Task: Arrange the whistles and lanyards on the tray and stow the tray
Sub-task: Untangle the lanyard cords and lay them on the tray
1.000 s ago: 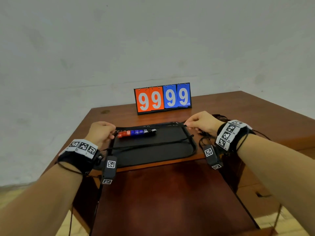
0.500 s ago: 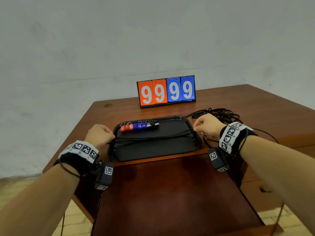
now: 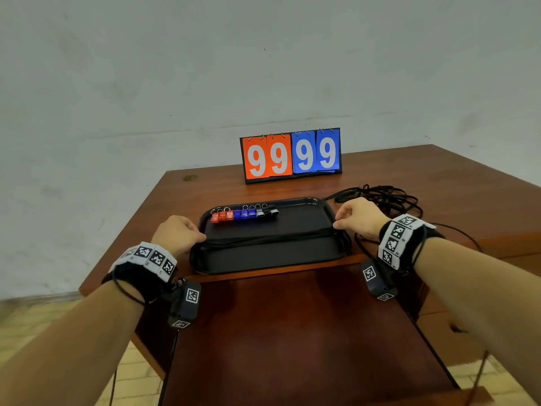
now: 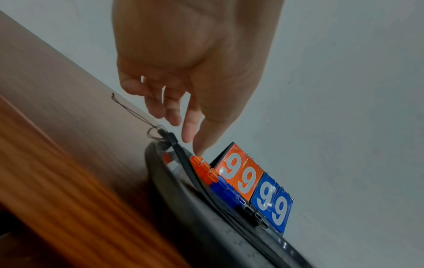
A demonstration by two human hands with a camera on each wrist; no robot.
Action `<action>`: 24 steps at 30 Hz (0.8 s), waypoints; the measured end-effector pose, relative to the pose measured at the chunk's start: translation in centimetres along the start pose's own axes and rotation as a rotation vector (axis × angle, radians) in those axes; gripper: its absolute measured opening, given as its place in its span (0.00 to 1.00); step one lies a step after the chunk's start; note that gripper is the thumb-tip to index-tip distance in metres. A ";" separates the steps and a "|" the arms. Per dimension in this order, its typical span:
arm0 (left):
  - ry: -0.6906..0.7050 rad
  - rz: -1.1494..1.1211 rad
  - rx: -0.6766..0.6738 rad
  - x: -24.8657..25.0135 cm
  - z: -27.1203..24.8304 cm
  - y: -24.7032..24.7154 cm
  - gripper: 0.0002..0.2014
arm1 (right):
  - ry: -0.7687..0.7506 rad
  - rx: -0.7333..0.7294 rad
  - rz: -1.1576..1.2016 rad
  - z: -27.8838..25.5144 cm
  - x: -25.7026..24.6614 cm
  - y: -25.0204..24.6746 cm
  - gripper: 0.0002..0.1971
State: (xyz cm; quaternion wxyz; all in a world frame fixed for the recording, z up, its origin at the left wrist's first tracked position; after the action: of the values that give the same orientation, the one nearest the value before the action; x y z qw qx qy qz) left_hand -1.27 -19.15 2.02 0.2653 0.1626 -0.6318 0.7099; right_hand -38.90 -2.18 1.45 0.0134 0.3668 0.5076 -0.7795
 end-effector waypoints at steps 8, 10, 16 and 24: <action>0.062 0.047 0.095 3.0 -1.3 -0.3 0.03 | -0.007 0.069 0.045 -0.8 0.0 -1.8 0.06; 0.112 -0.008 0.082 4.7 -2.0 0.2 0.03 | -0.010 0.079 0.063 -1.2 0.1 -2.7 0.05; 0.236 -0.139 0.004 10.7 -4.3 2.7 0.04 | 0.031 0.090 0.123 -2.9 1.7 -5.8 0.02; 0.399 -0.196 -0.132 18.7 -7.1 7.7 0.05 | 0.090 0.093 0.094 -4.1 6.2 -9.8 0.05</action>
State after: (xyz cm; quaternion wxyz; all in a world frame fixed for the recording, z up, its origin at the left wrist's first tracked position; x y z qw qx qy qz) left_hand -20.13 -9.43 5.29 0.4629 0.0620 -0.5932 0.6558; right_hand -44.97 8.04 4.60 0.0100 0.4254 0.4531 -0.7834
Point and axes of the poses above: each hand's wrist, its own z-axis towards the middle knuckle, its own y-axis out of the palm, x = y × z, the point moved 2 cm from there along z, towards the middle knuckle, and after that the axes turned 11 degrees about x, right-handed, at the moved point
